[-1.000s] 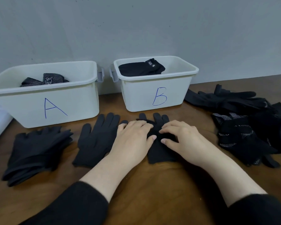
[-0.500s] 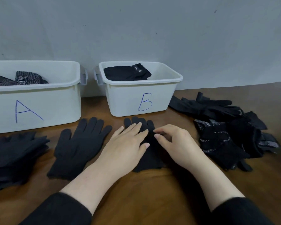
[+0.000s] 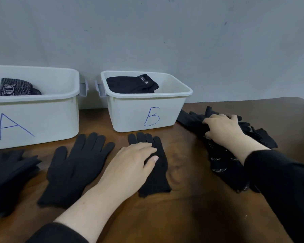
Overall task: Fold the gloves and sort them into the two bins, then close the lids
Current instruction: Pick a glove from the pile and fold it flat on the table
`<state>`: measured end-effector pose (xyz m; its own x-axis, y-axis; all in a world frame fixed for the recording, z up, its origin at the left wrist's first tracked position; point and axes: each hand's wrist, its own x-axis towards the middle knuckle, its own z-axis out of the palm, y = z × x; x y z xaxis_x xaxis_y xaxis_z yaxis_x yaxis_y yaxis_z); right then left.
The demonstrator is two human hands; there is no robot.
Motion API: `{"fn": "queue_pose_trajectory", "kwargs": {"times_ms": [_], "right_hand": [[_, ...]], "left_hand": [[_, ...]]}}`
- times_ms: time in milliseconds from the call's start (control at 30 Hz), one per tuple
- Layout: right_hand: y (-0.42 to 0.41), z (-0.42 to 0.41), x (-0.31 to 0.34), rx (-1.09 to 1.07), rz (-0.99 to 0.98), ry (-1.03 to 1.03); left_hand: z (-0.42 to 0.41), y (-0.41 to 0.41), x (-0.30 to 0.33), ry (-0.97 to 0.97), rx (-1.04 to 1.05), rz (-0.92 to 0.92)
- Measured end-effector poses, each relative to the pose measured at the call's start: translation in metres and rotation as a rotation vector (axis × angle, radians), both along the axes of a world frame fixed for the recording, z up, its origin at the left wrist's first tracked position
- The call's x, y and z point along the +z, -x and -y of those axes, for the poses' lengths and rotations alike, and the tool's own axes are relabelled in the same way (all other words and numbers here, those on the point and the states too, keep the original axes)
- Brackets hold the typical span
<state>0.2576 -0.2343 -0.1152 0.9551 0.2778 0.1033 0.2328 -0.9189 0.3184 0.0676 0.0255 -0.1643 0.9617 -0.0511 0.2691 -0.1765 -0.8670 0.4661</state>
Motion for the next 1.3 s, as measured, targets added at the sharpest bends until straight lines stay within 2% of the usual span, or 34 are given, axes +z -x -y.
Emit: {"fn": "queue_pose_trajectory", "kwargs": {"times_ms": [133, 267, 333, 433, 533, 633, 733, 833, 933, 1067, 1167, 1233, 1300], "right_hand": [[-0.010, 0.007, -0.006, 0.017, 0.019, -0.024], [-0.008, 0.007, 0.010, 0.069, 0.249, -0.300], [0.001, 0.005, 0.031, 0.057, 0.295, -0.387], [0.016, 0.003, 0.064, 0.050, 0.198, -0.512], [0.033, 0.000, 0.087, 0.083, 0.007, -0.829], [0.060, -0.005, 0.101, 0.098, -0.018, -0.914], [0.082, -0.010, 0.106, 0.105, -0.022, -1.114], [0.098, -0.015, 0.108, 0.136, -0.199, -1.267], [0.114, -0.021, 0.116, 0.153, -0.440, -1.286], [0.130, -0.035, 0.123, 0.209, -0.711, -1.138], [0.128, -0.052, 0.118, 0.217, -0.658, -1.006], [0.124, -0.066, 0.115, 0.207, -0.520, -0.905], [0.121, -0.080, 0.116, 0.235, -0.407, -0.914]], "left_hand": [[-0.005, -0.002, -0.002, 0.059, 0.000, 0.019], [-0.007, -0.005, -0.005, 0.092, 0.005, 0.046], [-0.007, -0.006, -0.005, 0.105, 0.007, 0.066], [-0.008, -0.005, -0.005, 0.124, 0.010, 0.092], [-0.008, -0.002, -0.004, 0.138, 0.018, 0.138], [-0.007, 0.003, 0.000, 0.196, 0.030, 0.211], [-0.008, 0.013, 0.004, 0.260, 0.090, 0.304], [-0.012, 0.023, 0.006, 0.292, 0.168, 0.314], [-0.016, 0.035, 0.007, 0.351, 0.232, 0.305], [-0.021, 0.049, 0.005, 0.437, 0.291, 0.275], [-0.022, 0.055, 0.005, 0.492, 0.329, 0.265], [-0.022, 0.056, 0.007, 0.516, 0.348, 0.265], [-0.023, 0.056, 0.009, 0.538, 0.366, 0.260]]}}
